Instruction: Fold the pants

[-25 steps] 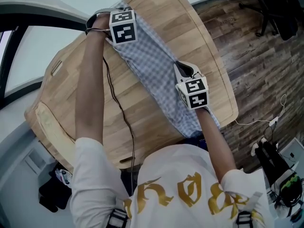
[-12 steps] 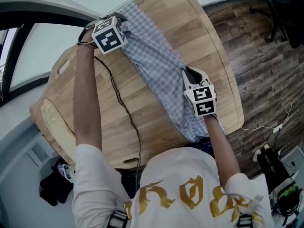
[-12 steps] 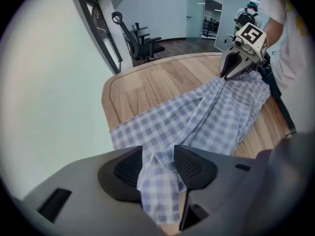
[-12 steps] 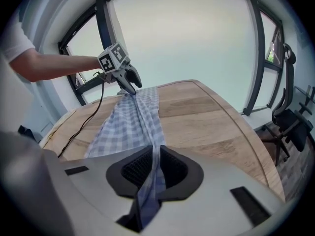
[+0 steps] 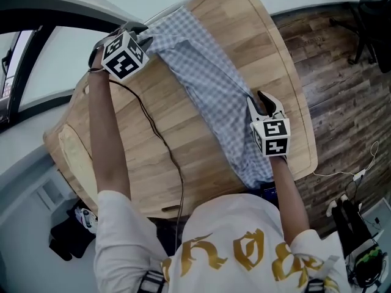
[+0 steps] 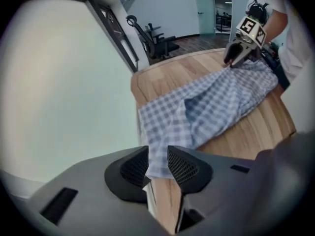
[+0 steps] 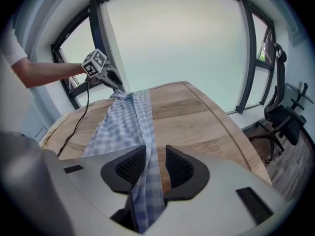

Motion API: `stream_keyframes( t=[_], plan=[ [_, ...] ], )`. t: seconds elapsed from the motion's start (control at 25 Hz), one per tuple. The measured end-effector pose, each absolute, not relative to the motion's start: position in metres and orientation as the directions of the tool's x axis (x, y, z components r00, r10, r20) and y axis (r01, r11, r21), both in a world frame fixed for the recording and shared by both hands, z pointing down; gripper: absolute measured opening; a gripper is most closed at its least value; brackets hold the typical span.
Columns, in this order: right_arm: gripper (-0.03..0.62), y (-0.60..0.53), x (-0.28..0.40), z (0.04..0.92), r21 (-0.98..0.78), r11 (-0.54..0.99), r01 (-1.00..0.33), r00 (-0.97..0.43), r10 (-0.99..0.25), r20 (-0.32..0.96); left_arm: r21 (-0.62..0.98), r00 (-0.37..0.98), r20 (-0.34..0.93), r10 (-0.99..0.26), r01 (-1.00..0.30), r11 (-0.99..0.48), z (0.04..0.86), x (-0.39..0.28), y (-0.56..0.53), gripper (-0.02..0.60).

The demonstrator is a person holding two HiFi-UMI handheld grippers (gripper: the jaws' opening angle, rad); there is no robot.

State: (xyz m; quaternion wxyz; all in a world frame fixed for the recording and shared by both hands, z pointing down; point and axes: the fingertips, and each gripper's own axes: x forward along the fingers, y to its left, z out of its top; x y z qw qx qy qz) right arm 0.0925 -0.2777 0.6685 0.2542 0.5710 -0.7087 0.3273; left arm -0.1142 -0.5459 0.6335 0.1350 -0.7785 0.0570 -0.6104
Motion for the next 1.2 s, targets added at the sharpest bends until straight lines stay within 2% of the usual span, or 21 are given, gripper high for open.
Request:
stream_keyframes(
  t=[0.12, 0.24, 0.36, 0.4, 0.48, 0.64, 0.8, 0.96, 1.04, 1.2],
  plan=[
    [0.137, -0.277, 0.090, 0.674, -0.190, 0.132, -0.973, -0.231, -0.634, 0.738, -0.171, 0.178, 0.973, -0.149, 0.116, -0.978, 0.658, -0.139, -0.513, 0.141],
    [0.127, -0.277, 0.088, 0.675, -0.199, 0.136, -0.970, -0.240, -0.632, 0.736, -0.127, 0.140, 0.984, -0.109, 0.126, -0.984, 0.674, -0.152, -0.493, 0.173],
    [0.127, -0.277, 0.088, 0.676, -0.205, 0.144, -0.968, -0.249, -0.631, 0.735, -0.212, 0.103, 0.974, -0.200, 0.129, -0.969, 0.685, -0.160, -0.502, 0.184],
    [0.127, -0.277, 0.089, 0.676, -0.206, 0.145, -0.968, -0.251, -0.629, 0.735, -0.267, 0.095, 0.962, -0.256, 0.138, -0.954, 0.685, -0.160, -0.510, 0.158],
    [0.126, -0.276, 0.088, 0.676, -0.209, 0.148, -0.967, -0.255, -0.627, 0.736, -0.346, 0.100, 0.937, -0.334, 0.144, -0.927, 0.683, -0.158, -0.523, 0.052],
    [0.124, -0.276, 0.088, 0.676, -0.211, 0.149, -0.966, -0.258, -0.628, 0.734, -0.350, 0.141, 0.929, -0.341, 0.042, -0.936, 0.667, -0.143, -0.542, 0.043],
    [0.097, -0.278, 0.085, 0.666, -0.180, 0.189, -0.965, -0.261, -0.666, 0.699, -0.414, 0.176, 0.893, -0.414, -0.037, -0.910, 0.644, -0.115, -0.584, 0.043],
    [0.072, -0.278, 0.087, 0.654, -0.139, 0.192, -0.971, -0.235, -0.702, 0.673, -0.443, 0.198, 0.873, -0.446, -0.061, -0.894, 0.636, -0.075, -0.618, 0.043],
    [0.027, -0.277, 0.094, 0.650, -0.123, 0.165, -0.979, -0.204, -0.718, 0.666, -0.439, 0.201, 0.874, -0.443, -0.066, -0.896, 0.642, -0.058, -0.626, 0.043],
    [0.025, -0.283, 0.109, 0.652, -0.136, 0.142, -0.980, -0.197, -0.717, 0.669, -0.478, 0.173, 0.858, -0.483, -0.074, -0.875, 0.659, -0.042, -0.636, 0.043]
  ],
)
